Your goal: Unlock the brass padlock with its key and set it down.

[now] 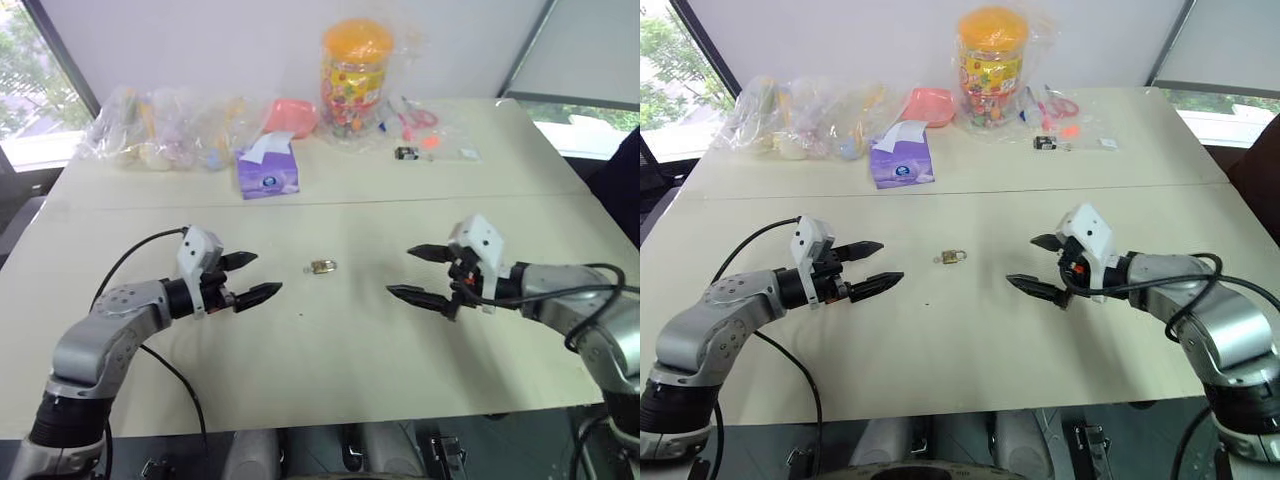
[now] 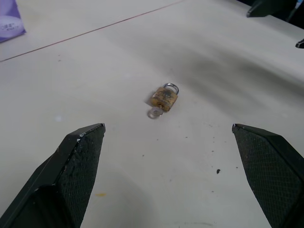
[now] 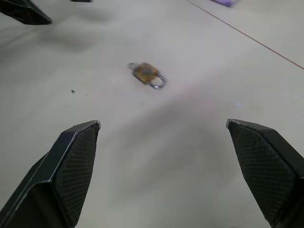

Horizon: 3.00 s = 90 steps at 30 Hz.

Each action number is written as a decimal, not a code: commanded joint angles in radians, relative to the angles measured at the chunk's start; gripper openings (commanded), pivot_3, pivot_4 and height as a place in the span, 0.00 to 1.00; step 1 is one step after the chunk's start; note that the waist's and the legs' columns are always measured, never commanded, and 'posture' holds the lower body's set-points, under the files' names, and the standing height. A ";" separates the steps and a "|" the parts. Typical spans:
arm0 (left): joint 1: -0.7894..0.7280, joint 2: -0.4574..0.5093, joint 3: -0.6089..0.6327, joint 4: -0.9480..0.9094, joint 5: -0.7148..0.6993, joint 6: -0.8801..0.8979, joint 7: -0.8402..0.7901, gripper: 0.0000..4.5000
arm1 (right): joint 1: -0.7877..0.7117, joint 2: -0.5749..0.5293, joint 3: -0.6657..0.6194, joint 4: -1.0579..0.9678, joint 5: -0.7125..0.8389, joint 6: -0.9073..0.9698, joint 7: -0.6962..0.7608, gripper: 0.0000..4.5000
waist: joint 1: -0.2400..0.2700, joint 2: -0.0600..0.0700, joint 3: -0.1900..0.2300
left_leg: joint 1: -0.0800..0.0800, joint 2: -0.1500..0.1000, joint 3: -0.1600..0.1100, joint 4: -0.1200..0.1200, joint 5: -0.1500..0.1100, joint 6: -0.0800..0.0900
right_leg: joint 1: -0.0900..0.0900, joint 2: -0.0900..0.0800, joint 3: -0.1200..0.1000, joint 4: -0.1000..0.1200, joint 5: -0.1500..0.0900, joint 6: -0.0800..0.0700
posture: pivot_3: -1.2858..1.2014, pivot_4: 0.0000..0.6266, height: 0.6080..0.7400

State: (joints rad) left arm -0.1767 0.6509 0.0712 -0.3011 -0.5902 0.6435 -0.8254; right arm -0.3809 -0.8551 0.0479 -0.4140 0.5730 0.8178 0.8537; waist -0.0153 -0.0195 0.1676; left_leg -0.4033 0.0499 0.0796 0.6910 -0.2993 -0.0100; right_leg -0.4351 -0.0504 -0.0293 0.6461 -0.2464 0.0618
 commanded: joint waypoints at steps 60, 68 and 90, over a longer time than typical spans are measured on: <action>-0.008 0.002 0.019 -0.015 0.031 -0.039 0.016 1.00 | -0.651 0.542 0.529 0.936 -0.880 -0.501 0.276 0.15 | -0.005 0.001 0.000 | 0.005 0.001 0.003 -0.007 0.003 -0.006 | -0.001 0.002 0.001 0.004 0.005 0.000 | 0.52 0.24 1.00; -0.187 -0.032 0.021 0.096 -0.067 0.074 -0.031 1.00 | -0.407 0.302 0.384 0.499 -1.070 -0.844 -0.192 0.15 | 0.005 0.001 0.001 | 0.000 -0.003 0.003 -0.006 0.004 -0.006 | -0.004 -0.001 0.001 0.001 0.005 0.001 | 0.52 0.24 1.00; -0.556 -0.155 0.020 0.343 -0.199 0.293 -0.109 0.82 | -0.207 0.264 0.275 0.118 -1.240 -1.019 -0.377 0.15 | 0.002 0.000 0.001 | -0.003 -0.001 0.001 -0.006 0.006 -0.010 | -0.007 0.004 0.001 0.003 0.005 0.001 | 0.52 0.24 1.00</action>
State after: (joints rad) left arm -0.7166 0.4936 0.0643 0.0559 -0.7768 0.9518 -0.9315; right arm -0.5838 -0.5999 0.3453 -0.2551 -0.6736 -0.1998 0.4762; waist -0.0136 -0.0194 0.1684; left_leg -0.4058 0.0490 0.0803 0.6846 -0.2930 -0.0199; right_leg -0.4419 -0.0463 -0.0286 0.6487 -0.2414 0.0630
